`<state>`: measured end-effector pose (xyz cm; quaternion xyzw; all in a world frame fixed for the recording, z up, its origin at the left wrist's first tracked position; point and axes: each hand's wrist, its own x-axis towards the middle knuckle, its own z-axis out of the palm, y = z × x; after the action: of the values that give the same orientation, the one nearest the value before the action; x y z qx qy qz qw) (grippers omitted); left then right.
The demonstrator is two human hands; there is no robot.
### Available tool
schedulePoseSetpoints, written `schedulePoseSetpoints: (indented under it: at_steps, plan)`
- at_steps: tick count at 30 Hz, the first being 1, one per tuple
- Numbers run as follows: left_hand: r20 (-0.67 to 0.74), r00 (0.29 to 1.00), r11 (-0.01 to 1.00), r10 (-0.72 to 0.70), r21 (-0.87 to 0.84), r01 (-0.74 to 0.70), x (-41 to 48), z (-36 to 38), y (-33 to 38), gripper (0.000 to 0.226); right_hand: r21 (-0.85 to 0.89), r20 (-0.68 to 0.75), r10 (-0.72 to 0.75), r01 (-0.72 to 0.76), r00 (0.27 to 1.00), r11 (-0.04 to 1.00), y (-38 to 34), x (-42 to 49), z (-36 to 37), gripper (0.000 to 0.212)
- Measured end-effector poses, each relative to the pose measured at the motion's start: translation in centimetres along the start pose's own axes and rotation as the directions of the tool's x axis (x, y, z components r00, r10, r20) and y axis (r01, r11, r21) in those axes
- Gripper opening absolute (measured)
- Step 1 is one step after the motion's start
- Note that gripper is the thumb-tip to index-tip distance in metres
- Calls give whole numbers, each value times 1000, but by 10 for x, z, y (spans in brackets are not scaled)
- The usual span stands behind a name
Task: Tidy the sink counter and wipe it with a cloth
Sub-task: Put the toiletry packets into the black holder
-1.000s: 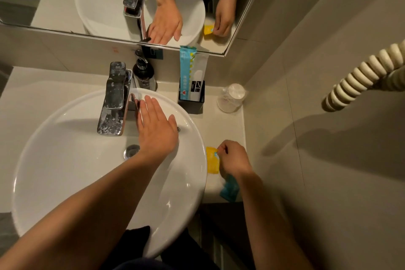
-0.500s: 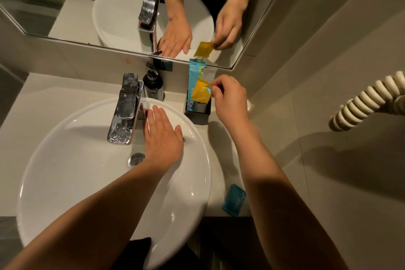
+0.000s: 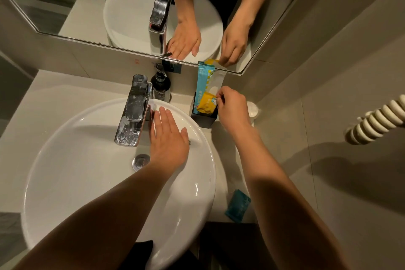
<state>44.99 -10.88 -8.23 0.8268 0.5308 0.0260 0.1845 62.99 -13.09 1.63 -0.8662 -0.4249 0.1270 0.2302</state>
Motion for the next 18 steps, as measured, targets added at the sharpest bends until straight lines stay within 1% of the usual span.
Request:
schedulePoseSetpoints:
  at_steps: [3, 5, 9, 11, 18]
  plan:
    - [5, 1000, 1000, -2, 1, 2, 0, 1, 1, 72, -80, 74, 1, 5, 997, 997, -1, 1, 9, 14]
    - [8, 1000, 1000, 1, 1, -1, 0, -1, 1, 72, -136, 109, 12, 3, 994, 991, -3, 1, 16, 14]
    - [8, 1000, 1000, -1, 12, 1, -1, -2, 1, 72, -216, 146, 78, -45, 986, 975, -5, 2, 27, 14]
    - [13, 1000, 1000, -3, 13, 3, -1, -2, 1, 72, -241, 152, 103, -64, 983, 968, -4, 3, 29, 16]
    - [20, 1000, 1000, -6, 10, 6, 0, -2, 1, 73, -302, 204, 120, -54, 972, 952, -1, 5, 33, 22]
